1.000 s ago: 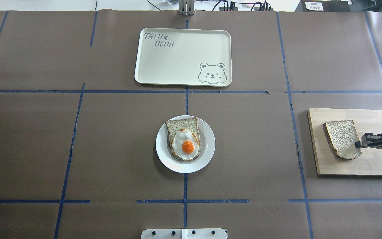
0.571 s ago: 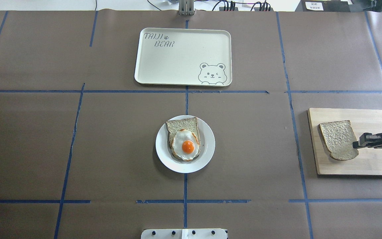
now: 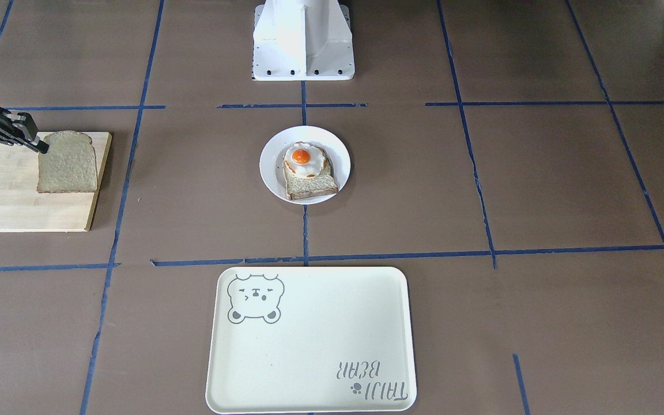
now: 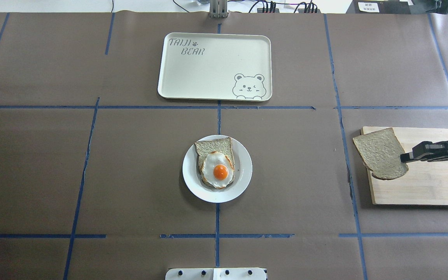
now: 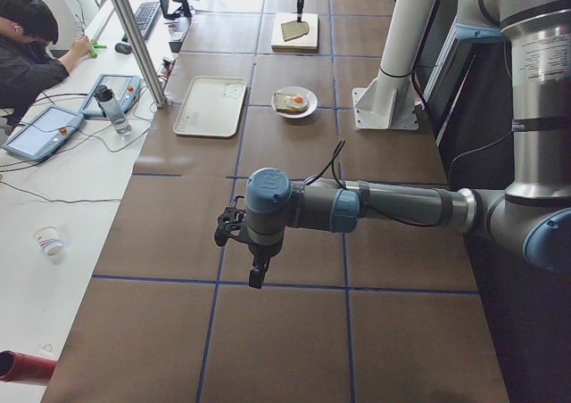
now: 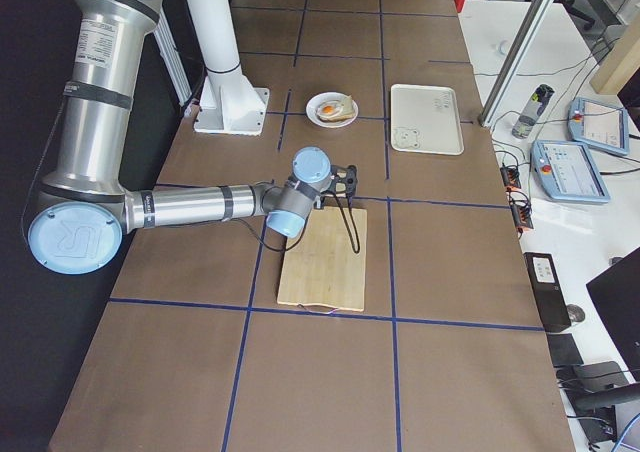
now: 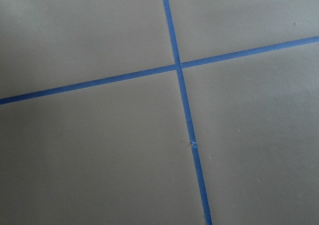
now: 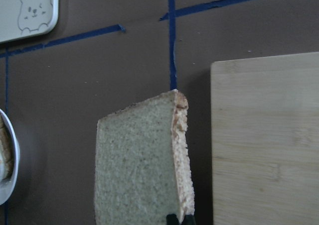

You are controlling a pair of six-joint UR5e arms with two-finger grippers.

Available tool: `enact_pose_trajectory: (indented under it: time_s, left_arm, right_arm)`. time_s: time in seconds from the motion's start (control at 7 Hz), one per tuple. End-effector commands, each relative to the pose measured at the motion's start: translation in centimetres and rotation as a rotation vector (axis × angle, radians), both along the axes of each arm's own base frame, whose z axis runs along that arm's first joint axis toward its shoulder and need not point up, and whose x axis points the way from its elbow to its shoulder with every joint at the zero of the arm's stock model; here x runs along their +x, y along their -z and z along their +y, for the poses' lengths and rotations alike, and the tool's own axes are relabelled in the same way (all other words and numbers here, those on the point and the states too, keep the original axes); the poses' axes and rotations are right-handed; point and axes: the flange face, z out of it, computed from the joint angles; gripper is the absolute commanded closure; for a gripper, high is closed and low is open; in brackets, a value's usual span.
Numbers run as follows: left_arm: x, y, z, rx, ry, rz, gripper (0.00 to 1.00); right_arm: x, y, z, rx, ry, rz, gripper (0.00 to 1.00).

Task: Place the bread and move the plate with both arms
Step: 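Lift the bread slice with the right gripper and carry it toward the plate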

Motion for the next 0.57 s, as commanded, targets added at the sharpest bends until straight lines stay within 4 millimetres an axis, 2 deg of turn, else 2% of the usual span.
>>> enact_pose_trajectory:
  time_s: [0.0, 0.14, 0.43]
  left_arm:
    - [0.3, 0.1, 0.0, -0.004, -0.003, 0.051, 0.00]
    - [0.3, 0.2, 0.1, -0.002, -0.004, 0.053, 0.00]
    - [0.3, 0.3, 0.1, 0.001, -0.004, 0.053, 0.00]
  right_arm:
    - [-6.3, 9.5, -3.5, 0.006, 0.022, -0.129, 1.00]
    - [-10.9, 14.5, -4.8, 0.019, 0.024, -0.151, 1.00]
    - [-21.0, 21.6, -4.9, 0.067, 0.008, -0.148, 1.00]
